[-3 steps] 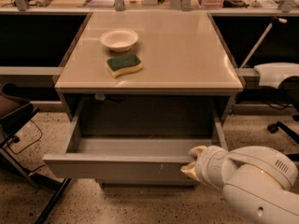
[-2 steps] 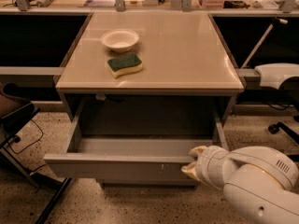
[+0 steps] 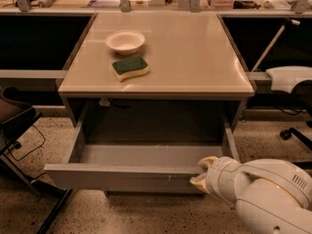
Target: Open top drawer
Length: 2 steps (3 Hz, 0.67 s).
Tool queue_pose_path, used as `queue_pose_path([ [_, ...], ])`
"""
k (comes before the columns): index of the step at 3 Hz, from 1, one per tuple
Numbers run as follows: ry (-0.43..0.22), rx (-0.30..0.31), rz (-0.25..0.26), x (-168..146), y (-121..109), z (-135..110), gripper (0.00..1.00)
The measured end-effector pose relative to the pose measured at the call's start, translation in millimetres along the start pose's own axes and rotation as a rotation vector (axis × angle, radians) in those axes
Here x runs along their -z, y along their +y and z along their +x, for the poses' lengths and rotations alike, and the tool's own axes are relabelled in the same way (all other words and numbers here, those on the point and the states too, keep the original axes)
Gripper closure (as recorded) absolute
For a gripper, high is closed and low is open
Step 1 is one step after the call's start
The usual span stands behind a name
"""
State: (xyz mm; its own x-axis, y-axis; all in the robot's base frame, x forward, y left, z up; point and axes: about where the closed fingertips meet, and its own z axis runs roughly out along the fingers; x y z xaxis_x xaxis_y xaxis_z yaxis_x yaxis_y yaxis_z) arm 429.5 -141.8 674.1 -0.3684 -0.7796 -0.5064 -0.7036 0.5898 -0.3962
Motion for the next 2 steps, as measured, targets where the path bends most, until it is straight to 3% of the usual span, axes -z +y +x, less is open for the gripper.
queue_pose_path([
  [2, 0.0, -0.012, 0.002, 6.6, 7.6, 4.4, 1.0],
])
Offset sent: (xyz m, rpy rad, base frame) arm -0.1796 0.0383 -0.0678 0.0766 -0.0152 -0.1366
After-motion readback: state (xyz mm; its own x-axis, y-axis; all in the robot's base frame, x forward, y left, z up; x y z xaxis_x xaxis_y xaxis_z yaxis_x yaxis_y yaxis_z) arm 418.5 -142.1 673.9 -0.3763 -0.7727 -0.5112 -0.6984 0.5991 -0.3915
